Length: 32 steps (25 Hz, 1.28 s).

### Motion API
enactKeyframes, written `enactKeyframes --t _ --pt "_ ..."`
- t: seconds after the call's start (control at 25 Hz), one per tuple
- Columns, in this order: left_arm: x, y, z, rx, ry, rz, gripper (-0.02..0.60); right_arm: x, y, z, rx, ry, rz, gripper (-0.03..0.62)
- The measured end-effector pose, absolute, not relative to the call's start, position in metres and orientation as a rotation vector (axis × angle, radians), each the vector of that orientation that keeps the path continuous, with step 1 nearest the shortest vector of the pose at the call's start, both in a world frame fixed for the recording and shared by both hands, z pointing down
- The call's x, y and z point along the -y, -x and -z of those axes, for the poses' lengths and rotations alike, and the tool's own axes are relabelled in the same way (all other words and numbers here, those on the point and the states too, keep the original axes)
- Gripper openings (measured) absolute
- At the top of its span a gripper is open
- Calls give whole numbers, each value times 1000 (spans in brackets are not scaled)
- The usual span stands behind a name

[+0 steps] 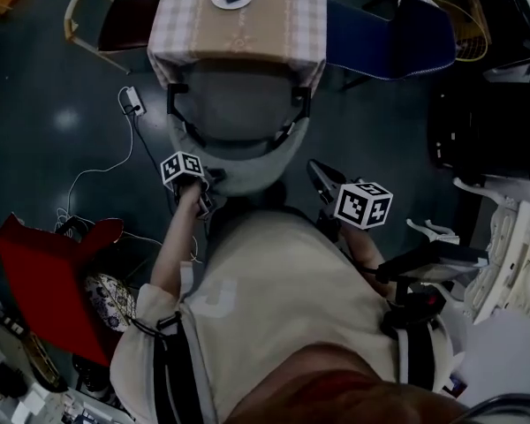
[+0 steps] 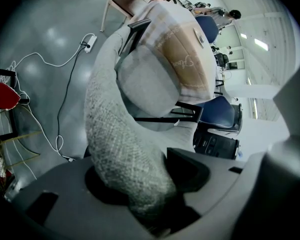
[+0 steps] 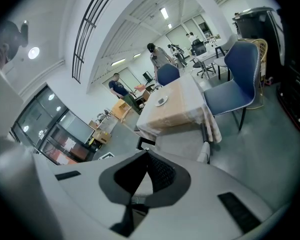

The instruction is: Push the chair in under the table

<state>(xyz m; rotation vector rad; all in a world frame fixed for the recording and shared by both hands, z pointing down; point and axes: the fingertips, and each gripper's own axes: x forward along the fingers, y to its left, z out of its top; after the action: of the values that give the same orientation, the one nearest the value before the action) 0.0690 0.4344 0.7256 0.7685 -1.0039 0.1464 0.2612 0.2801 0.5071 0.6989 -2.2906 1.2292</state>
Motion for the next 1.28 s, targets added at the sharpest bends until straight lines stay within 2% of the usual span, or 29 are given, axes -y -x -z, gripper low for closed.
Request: enactKeyframes --t 0.68,1.28 --pt "-430 -59 -728 1015 -744 -135 225 -288 -259 -513 2262 -719 -1264 11" --pt "-425 -53 -728 1048 -700 34 220 -295 -257 -519 2251 -669 -1315 11"
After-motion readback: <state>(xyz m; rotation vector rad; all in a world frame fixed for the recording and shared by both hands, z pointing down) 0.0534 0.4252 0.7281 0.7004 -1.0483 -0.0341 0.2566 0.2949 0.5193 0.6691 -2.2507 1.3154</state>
